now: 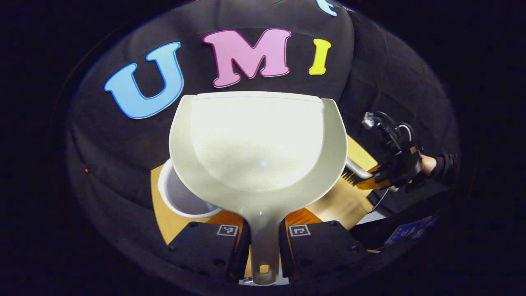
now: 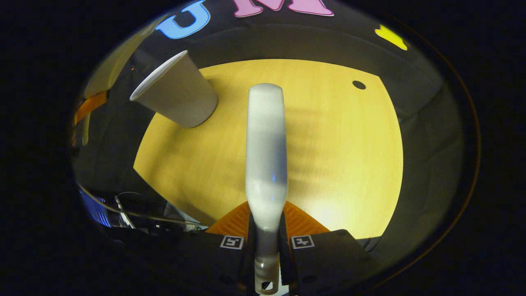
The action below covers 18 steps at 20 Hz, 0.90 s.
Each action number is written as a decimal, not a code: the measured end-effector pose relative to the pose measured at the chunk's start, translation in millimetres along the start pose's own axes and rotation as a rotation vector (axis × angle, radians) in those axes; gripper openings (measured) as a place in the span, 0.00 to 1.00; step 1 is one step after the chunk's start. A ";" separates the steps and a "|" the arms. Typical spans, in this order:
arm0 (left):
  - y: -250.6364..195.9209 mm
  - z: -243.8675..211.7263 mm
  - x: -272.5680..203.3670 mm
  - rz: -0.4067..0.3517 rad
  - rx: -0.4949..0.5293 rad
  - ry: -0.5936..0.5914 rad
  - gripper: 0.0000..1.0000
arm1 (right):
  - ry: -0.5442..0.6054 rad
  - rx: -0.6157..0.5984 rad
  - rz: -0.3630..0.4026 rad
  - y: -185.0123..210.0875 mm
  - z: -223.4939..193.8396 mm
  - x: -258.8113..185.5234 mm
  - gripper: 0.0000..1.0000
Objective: Pick up the small broom and dustpan from the desktop, sweep the trash into the dustpan with the broom, and then empty the trash into the garbage bin.
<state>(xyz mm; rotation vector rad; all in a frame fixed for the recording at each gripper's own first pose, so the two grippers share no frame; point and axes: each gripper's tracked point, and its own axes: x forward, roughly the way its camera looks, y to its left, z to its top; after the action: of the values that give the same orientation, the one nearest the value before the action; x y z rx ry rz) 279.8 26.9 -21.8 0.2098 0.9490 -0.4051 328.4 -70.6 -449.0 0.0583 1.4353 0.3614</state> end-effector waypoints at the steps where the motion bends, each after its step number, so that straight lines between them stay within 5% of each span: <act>1: -24.0 -3.5 14.7 -0.034 -0.015 -0.003 0.29 | -0.009 0.035 -0.017 -2.1 2.5 3.6 0.27; 6: -82.0 -44.7 89.5 -0.033 -0.121 0.063 0.29 | -0.010 0.215 -0.088 -12.2 0.1 36.6 0.28; 11: -69.7 -95.3 171.5 0.076 -0.242 0.217 0.29 | 0.060 0.226 -0.098 -7.3 -2.5 90.2 0.27; 18: -68.3 -97.4 183.8 0.110 -0.441 0.358 0.29 | 0.149 0.173 -0.177 -12.7 -0.8 117.1 0.27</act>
<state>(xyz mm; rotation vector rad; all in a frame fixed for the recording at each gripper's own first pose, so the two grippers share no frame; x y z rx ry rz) 273.0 -45.8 -228.2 -0.0717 1.3463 -0.0484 340.9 -50.2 -564.4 0.0448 1.6037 0.0972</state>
